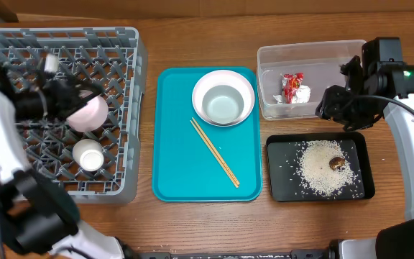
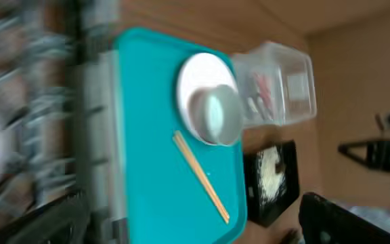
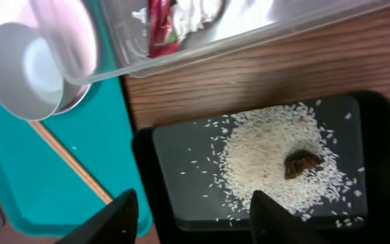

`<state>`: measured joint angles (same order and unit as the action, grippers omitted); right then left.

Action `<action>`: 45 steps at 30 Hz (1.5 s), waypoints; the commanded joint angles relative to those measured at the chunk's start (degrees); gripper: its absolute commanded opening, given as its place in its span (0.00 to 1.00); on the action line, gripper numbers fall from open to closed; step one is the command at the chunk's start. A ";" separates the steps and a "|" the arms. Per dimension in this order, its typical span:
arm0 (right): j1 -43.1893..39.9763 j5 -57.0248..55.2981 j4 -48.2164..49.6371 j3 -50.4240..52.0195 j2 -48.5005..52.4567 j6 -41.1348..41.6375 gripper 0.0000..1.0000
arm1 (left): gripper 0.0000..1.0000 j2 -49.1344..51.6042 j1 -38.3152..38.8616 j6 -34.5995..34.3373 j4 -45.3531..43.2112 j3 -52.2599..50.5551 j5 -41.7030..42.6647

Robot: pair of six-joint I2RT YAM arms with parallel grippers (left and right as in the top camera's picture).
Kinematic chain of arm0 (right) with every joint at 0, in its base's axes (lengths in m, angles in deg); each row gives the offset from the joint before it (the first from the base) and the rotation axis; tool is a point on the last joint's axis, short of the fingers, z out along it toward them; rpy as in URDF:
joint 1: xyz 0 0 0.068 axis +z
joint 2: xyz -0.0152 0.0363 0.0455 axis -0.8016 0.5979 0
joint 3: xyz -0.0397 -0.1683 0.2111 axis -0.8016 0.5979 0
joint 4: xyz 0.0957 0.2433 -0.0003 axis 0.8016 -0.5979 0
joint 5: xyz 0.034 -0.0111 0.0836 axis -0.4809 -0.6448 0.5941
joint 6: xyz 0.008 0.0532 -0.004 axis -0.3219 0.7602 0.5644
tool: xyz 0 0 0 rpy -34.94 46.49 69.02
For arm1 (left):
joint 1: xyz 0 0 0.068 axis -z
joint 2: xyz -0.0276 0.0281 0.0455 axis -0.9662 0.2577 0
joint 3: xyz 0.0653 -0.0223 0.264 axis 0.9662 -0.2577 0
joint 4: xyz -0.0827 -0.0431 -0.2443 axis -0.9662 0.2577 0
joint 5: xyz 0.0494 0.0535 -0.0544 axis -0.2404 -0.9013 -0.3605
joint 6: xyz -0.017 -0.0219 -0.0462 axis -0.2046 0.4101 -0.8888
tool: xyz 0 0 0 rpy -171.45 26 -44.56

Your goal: Sort waste into correct bins and load items into the dishwasher

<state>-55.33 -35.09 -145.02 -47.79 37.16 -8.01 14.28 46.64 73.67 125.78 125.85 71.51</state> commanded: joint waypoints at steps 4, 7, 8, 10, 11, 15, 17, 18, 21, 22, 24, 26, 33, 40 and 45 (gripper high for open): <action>0.04 -3.21 0.15 -1.51 -1.09 -0.17 0.73 | 1.00 -4.50 27.82 -9.29 -9.35 1.49 -23.76; 0.04 -3.21 0.15 -1.51 -1.09 -0.17 0.74 | 1.00 0.42 45.31 -9.68 -16.33 1.46 -36.26; 0.04 -3.19 0.15 -1.51 -1.09 -0.17 0.74 | 1.00 1.66 47.63 -9.68 -17.33 1.46 -38.07; 0.04 -3.19 0.11 -1.51 -1.09 -0.17 0.75 | 1.00 5.53 53.16 -9.68 -19.87 1.49 -42.23; 0.04 -3.19 0.11 -1.51 -1.09 -0.17 0.75 | 1.00 7.39 55.15 -9.68 -20.98 1.46 -43.82; 0.04 -2.80 -0.04 -1.51 -1.09 -0.20 0.75 | 0.88 15.10 60.78 -9.66 -23.39 1.49 -50.71; 0.04 -2.80 -0.17 -1.51 -1.09 -0.20 0.75 | 0.70 17.55 61.90 -9.68 -23.08 1.49 -52.22; 0.04 -2.80 -0.24 -1.51 -1.09 -0.20 0.75 | 0.64 19.06 62.23 -9.68 -22.58 1.49 -52.41; 0.04 -2.80 -0.35 -1.51 -1.09 -0.20 0.75 | 0.56 20.81 62.20 -10.34 -20.94 1.46 -52.37; 0.04 -2.80 -0.33 -1.51 -1.09 -0.17 0.75 | 0.52 21.22 62.20 -10.29 -20.57 1.46 -52.41; 0.04 -2.80 -0.35 -1.51 -1.09 -0.20 0.74 | 0.25 21.42 62.20 -10.32 -19.89 1.46 -53.44; 0.04 -2.80 -0.63 -1.51 -1.09 -0.20 0.74 | 0.04 21.29 62.20 -11.45 -19.32 1.66 -55.19; 0.04 -2.80 -0.74 -1.51 -1.09 -0.20 0.74 | 0.04 15.43 60.70 -13.75 -15.04 7.89 -56.74; 0.04 -2.80 -0.70 -1.51 -1.09 -0.20 0.74 | 0.04 2.71 43.28 -14.47 -15.28 10.43 -35.95; 0.04 -2.80 -0.72 -1.51 -1.09 -0.20 0.74 | 0.04 3.34 24.63 -12.57 -15.61 10.43 -16.22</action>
<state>-55.33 -37.96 -145.98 -47.79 37.16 -7.99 16.73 79.51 59.85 109.81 136.03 38.85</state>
